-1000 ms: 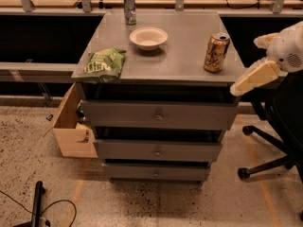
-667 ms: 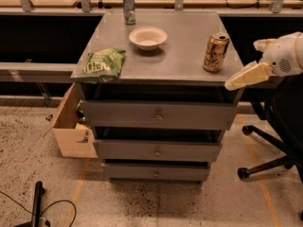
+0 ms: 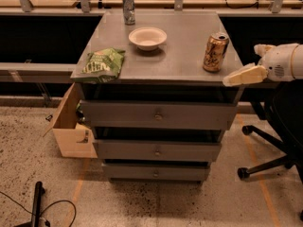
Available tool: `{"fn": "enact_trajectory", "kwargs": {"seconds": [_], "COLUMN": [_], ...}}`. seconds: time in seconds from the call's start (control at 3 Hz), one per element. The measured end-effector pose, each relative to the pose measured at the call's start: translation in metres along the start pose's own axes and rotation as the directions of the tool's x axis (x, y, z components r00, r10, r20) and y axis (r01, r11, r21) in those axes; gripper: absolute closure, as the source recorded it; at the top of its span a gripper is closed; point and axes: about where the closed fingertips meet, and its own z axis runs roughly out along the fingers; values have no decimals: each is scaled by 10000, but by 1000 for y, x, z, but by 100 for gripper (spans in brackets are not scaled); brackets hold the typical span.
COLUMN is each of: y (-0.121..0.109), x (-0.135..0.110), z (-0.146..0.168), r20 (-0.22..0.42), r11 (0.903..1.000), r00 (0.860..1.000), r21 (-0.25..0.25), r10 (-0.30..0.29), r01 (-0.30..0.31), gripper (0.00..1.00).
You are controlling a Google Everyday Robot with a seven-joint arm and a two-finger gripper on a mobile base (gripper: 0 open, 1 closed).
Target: Place orange can into paper bowl
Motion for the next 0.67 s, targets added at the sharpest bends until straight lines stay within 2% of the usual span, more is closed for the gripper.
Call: {"fn": "enact_trajectory", "kwargs": {"seconds": [0.67], "y": [-9], "x": [-26], "z": [41], "r20": [1071], "r11": [9990], "r00": [9935], "r21": [-220], "r10": [398], "r01": [-377], "gripper": [0]}}
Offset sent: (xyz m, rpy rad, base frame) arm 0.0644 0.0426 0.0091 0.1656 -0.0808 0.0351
